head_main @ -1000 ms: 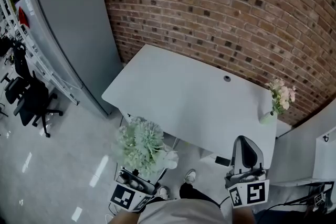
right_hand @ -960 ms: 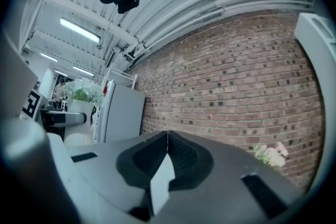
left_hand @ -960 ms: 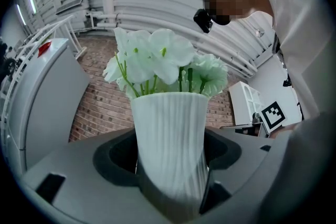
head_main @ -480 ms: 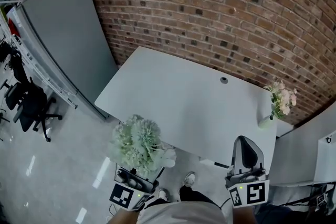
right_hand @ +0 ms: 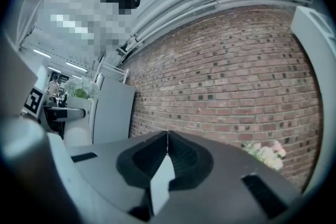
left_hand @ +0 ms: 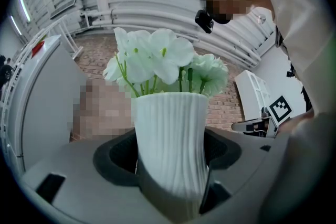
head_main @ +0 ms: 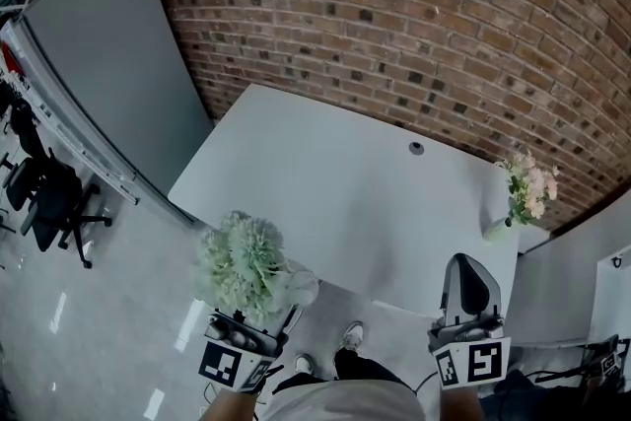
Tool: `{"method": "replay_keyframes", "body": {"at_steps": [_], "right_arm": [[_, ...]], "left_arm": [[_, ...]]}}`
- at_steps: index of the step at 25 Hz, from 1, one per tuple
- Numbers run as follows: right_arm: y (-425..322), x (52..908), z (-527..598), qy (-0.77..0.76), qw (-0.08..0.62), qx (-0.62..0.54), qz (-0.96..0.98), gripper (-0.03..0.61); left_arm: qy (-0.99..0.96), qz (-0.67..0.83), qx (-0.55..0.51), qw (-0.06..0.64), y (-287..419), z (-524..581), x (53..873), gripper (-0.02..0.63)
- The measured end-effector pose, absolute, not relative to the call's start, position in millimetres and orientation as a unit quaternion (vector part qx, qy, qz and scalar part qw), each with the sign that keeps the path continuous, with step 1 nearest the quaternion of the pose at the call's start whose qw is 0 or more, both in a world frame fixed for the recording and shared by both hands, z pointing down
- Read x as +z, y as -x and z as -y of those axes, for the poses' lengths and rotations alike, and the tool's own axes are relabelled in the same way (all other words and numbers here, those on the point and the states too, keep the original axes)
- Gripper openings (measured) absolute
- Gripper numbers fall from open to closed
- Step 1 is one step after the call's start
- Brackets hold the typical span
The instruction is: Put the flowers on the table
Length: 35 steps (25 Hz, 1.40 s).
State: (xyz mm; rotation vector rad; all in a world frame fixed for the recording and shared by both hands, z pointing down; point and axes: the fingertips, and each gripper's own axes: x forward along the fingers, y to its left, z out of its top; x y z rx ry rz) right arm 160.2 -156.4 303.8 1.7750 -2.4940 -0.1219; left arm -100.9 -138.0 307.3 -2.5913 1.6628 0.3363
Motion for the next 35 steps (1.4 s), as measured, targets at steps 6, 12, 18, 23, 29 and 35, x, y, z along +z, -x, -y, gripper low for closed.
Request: {"method": "replay_keyframes", "body": {"at_steps": [6,12,18,23,29,35], "right_arm": [[-162,307,171,-0.575,0.042,-0.044,0.816,0.017],[-165,308,188,-0.572,0.051,-0.048,0.817,0.017],[-176,317,208,-0.574,0.060,-0.045,0.816,0.017],[-183,327,224,-0.572,0.062,-0.040,0.817,0.017],[-184,344,238,-0.565,0.066,-0.036,0.821,0.017],[-192,364,251,-0.566,0.061,-0.017,0.822,0.017]], "left_arm": [[0.836,-0.536,0.116,0.023,99,153,316,0.344],[0.830,-0.545,0.117,0.023,102,177,326,0.344],[0.825,-0.554,0.108,0.030,104,195,334,0.344],[0.824,-0.556,0.104,0.037,101,211,337,0.344],[0.823,-0.558,0.095,0.041,98,229,353,0.344],[0.826,-0.555,0.090,0.045,88,248,372,0.344]]}}
